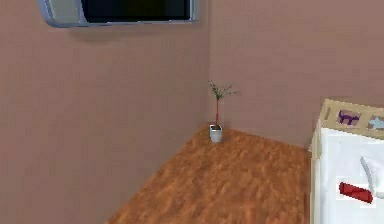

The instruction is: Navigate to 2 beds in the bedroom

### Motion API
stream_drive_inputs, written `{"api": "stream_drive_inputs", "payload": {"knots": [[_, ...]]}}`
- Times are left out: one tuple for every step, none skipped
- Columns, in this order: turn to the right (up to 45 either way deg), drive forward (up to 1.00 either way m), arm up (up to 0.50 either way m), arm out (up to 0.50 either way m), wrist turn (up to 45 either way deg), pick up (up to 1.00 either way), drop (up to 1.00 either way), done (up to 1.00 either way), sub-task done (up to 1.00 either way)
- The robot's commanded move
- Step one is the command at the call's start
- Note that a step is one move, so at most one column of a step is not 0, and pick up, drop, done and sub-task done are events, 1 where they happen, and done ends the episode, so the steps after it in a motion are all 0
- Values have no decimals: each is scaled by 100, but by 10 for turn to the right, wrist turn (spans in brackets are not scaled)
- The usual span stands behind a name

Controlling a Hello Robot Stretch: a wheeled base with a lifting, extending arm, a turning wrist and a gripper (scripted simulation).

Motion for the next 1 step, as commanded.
{"api": "stream_drive_inputs", "payload": {"knots": [[-240,0,0,0,0,0,0,0,0]]}}
